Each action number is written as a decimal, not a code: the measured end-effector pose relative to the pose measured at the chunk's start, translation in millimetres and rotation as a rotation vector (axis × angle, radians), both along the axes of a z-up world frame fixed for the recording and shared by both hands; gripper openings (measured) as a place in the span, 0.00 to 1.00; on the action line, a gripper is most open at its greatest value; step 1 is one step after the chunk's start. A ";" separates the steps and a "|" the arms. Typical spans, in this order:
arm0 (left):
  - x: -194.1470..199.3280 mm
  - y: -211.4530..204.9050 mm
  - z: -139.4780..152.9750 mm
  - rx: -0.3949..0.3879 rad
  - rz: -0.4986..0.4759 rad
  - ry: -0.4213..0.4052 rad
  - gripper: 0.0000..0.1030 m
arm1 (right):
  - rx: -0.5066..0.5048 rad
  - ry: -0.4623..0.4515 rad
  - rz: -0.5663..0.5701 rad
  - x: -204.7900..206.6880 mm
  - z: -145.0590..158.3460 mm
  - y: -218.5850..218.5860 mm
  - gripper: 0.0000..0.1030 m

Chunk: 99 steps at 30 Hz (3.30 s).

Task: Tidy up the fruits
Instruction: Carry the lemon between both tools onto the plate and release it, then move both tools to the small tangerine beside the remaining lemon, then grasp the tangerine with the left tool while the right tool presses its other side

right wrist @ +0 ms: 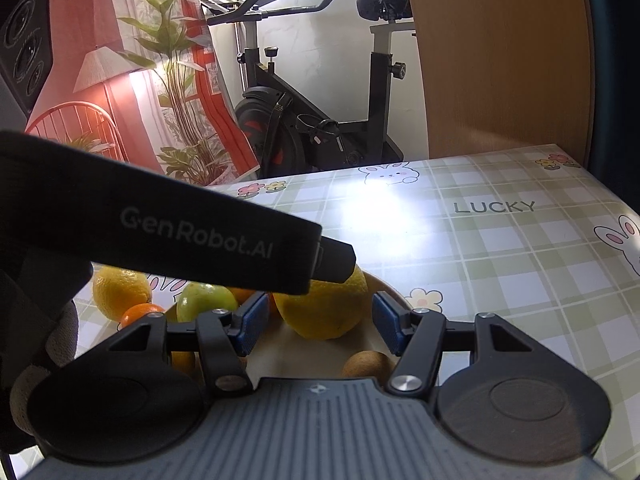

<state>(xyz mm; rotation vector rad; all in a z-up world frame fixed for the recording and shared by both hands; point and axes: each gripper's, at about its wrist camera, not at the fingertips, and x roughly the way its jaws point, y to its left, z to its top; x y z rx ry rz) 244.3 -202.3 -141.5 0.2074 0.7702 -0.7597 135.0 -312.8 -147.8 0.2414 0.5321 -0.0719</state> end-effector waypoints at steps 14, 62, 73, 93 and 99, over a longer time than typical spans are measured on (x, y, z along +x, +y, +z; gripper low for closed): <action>-14.7 82.3 16.2 -0.068 0.137 0.000 0.56 | 0.011 -0.004 0.039 -10.1 12.9 24.2 0.59; -13.7 207.4 9.4 -0.137 0.316 -0.004 0.55 | -0.228 0.131 0.408 71.6 -1.8 133.5 0.58; -16.6 212.9 2.5 -0.140 0.311 0.034 0.55 | -0.225 0.159 0.436 69.3 -5.9 145.9 0.59; 0.8 196.6 -32.1 -0.140 0.283 0.153 0.37 | -0.199 0.178 0.493 62.2 -16.7 162.3 0.36; 1.7 198.8 -34.1 -0.145 0.284 0.154 0.36 | -0.182 0.171 0.483 62.6 -17.8 161.8 0.36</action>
